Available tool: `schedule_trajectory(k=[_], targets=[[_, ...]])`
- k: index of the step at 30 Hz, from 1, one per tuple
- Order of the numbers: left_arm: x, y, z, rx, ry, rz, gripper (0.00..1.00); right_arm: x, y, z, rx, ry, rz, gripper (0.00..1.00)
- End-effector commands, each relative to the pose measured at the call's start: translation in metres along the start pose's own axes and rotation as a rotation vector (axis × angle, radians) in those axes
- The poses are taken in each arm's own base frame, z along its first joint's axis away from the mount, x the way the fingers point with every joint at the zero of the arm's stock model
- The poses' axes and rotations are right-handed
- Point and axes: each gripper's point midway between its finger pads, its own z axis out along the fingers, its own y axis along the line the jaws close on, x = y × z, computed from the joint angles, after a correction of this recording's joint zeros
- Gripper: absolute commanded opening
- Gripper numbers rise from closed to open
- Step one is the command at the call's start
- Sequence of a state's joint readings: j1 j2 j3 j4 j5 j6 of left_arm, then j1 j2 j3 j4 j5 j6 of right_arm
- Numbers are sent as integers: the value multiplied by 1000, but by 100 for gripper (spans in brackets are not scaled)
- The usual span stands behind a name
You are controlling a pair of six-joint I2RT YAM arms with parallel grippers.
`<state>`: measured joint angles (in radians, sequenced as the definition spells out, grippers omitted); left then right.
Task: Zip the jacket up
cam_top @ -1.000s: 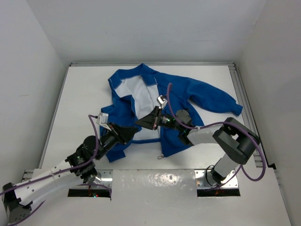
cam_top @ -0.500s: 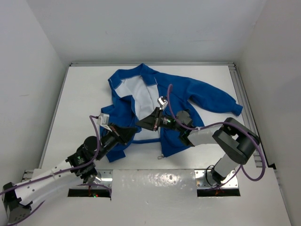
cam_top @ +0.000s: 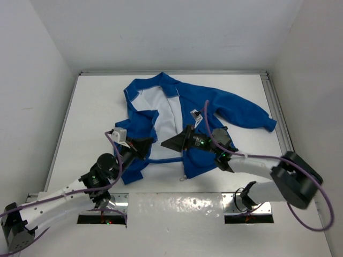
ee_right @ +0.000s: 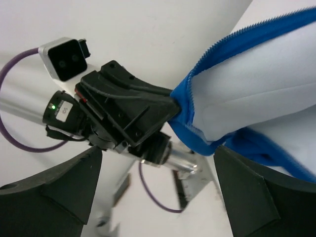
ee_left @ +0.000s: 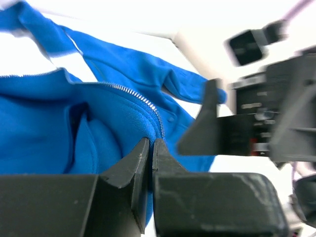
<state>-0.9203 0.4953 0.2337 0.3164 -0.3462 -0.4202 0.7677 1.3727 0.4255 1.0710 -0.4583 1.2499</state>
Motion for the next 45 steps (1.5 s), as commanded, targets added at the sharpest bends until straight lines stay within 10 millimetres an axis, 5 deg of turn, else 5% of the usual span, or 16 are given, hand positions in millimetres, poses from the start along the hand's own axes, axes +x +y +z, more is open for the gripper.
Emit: schedule_trajectory(k=[1,4,7,8,11,18,21,24,34,45], targets=[[-46,-11,5,22,-151,77,0,-2,-32,-20,173,-15,-214,93],[-60,-14,3,31,-203,113,0,-3,-48,-46,325,-21,-296,91],[-61,-12,5,24,-216,148,0,12,-80,-72,497,47,-312,45],[-64,-14,6,32,-229,154,0,21,-91,-84,558,90,-302,19],[-66,-21,11,52,-247,159,0,44,-117,-112,694,205,-300,0],[-45,-16,33,-3,-173,194,0,67,-151,-151,883,306,-331,5],[-36,-14,37,-14,-132,194,0,68,-160,-152,923,319,-362,27],[-29,-16,36,11,-116,177,0,72,-165,-152,965,363,-414,34],[-27,-12,33,-6,-111,150,0,89,-168,-151,1016,457,-505,50],[-28,-8,31,-27,-118,127,0,89,-168,-137,1018,476,-524,51]])
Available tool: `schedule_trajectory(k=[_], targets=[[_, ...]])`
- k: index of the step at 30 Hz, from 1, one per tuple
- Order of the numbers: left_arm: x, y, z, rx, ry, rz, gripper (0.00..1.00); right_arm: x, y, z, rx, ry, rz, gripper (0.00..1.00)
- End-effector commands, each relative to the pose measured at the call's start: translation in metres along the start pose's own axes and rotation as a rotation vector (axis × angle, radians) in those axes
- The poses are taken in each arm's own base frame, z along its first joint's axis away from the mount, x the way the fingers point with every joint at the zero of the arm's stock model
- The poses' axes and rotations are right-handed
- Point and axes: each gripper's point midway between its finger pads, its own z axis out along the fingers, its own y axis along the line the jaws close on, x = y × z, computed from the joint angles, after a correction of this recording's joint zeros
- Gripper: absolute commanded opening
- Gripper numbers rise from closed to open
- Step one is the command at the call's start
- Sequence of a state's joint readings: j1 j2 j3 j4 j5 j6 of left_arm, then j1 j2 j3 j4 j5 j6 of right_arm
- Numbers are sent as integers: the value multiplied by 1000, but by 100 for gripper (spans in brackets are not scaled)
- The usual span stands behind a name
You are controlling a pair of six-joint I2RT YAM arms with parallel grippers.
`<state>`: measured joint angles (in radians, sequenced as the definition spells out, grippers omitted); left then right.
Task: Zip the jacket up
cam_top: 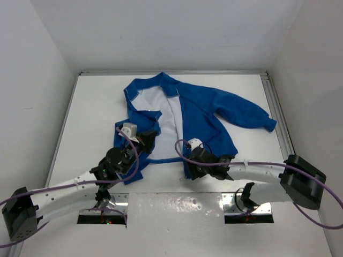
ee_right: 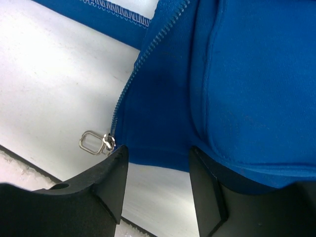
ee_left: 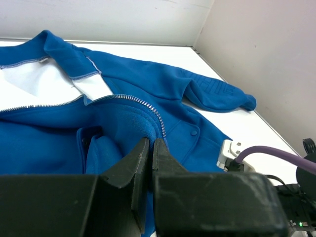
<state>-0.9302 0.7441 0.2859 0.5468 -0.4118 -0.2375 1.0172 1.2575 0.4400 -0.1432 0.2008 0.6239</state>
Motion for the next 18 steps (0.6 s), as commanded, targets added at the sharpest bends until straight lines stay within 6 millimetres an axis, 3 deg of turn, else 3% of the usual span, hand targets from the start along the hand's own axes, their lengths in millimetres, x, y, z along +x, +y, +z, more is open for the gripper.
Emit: schedule_trajectory(k=[1,9,18], targets=[[-21,-5,0,5,-66,-43,0,-17,9,1,-8,-37,-4,51],[-24,-3,-2,0,-80,-53,0,-4,16,8,6,11,-45,51],[-30,7,-6,-51,-101,-59,0,-11,4,8,156,-7,-111,49]])
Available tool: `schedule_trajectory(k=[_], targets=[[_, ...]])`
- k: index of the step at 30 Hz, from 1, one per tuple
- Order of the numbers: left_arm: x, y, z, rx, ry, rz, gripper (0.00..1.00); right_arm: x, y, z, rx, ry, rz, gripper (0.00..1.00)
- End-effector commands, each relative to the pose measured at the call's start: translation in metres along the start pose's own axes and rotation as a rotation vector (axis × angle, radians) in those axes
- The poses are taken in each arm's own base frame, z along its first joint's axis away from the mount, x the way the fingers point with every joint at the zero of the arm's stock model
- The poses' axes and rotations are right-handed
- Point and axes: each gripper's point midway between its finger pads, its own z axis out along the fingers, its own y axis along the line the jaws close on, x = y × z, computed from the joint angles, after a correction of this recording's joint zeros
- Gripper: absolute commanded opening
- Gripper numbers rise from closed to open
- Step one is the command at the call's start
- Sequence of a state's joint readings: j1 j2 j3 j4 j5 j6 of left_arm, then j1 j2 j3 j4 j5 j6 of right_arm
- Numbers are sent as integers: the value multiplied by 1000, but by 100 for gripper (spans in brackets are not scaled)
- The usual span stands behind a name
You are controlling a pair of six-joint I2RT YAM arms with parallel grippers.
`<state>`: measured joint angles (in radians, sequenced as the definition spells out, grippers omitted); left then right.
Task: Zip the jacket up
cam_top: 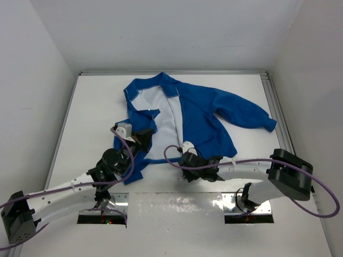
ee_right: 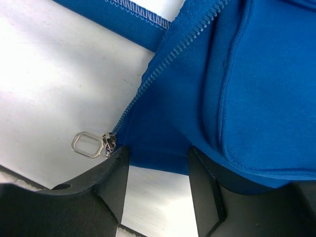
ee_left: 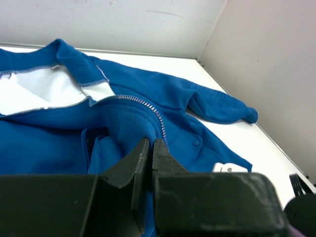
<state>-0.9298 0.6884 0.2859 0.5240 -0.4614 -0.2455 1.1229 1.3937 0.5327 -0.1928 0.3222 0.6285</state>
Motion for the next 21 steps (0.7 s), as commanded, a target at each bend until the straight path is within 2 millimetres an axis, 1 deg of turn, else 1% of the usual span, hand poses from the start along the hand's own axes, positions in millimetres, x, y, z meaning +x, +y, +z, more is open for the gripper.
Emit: schedule_trajectory(k=[1,3,5,8,10,12,13,14,16,18,19,21], targets=[[-16,0,0,-15,-55,-38,0,-13,-4,-2,67,-41,-7,50],[-19,-1,-2,-7,-62,-43,0,-20,-4,-4,68,-67,-13,50],[-18,0,-2,-12,-63,-43,0,-28,0,-7,50,-84,-15,50],[-19,0,-1,-13,-59,-45,0,-31,12,-6,-2,-73,-31,49],[-20,0,-2,-11,-66,-46,0,-27,13,-2,-3,-53,-40,48],[-20,3,-3,-25,-67,-44,0,-28,14,-1,-8,-56,-37,48],[-19,2,-3,-20,-64,-45,0,-22,17,0,-28,-41,-36,48],[-20,0,-3,-12,-63,-47,0,-20,17,1,-33,-37,-38,48],[-20,-1,-3,-5,-65,-48,0,-13,14,3,-20,-13,-42,48],[-20,2,-3,-22,-67,-48,0,-10,13,6,-17,-17,-28,48],[-20,2,-3,-18,-65,-47,0,-2,10,8,-14,-5,-28,47],[-21,-2,-4,4,-67,-53,0,-1,8,12,-12,-8,-19,45]])
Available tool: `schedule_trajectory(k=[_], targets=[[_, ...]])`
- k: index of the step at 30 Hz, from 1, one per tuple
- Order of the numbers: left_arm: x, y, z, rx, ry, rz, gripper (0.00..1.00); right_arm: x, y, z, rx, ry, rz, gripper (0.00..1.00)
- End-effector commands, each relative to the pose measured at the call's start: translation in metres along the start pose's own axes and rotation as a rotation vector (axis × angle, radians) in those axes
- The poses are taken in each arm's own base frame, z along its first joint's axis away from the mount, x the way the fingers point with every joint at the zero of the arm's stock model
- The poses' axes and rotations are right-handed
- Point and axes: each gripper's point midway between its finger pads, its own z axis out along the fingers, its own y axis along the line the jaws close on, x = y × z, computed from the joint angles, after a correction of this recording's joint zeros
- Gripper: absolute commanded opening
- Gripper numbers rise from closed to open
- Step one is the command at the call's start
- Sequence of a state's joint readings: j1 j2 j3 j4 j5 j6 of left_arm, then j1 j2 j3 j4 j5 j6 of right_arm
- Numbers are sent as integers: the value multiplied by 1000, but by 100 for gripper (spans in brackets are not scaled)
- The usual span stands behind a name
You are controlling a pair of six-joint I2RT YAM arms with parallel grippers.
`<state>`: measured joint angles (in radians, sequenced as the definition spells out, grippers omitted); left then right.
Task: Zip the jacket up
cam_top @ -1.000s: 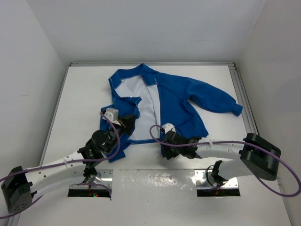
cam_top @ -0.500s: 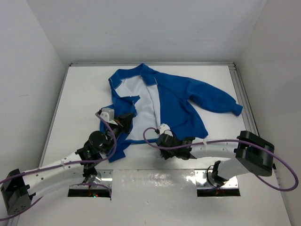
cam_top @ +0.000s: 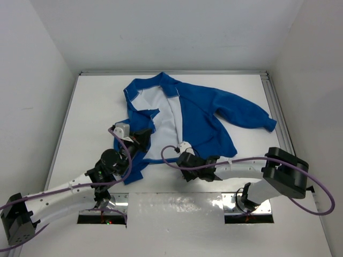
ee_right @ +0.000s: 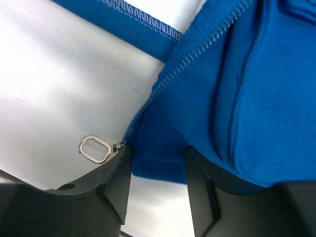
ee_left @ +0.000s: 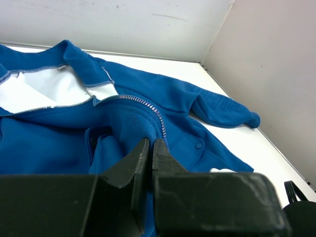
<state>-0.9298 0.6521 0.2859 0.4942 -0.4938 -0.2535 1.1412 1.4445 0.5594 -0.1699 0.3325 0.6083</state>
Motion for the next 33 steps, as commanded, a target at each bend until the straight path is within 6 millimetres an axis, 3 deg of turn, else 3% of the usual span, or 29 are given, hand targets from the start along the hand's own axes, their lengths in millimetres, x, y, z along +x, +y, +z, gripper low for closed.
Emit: schedule_trajectory(k=[1,7,15,19,24,29,33], targets=[[-16,-8,-1,33,-54,-45,0,10,-3,10,-5,16,17,45],[-17,-9,-1,38,-57,-48,0,30,5,18,-109,67,80,29],[-12,-8,1,31,-40,-42,0,8,16,5,-196,-41,135,1],[-13,-15,0,64,-40,-54,0,-11,15,0,-202,-138,147,0],[-8,-20,5,72,-11,-72,0,-70,9,-21,-185,-399,171,0],[-3,-25,8,77,24,-98,0,-153,-6,-68,-111,-716,190,0],[-2,-31,7,107,28,-116,0,-184,-12,-92,-89,-853,192,0]])
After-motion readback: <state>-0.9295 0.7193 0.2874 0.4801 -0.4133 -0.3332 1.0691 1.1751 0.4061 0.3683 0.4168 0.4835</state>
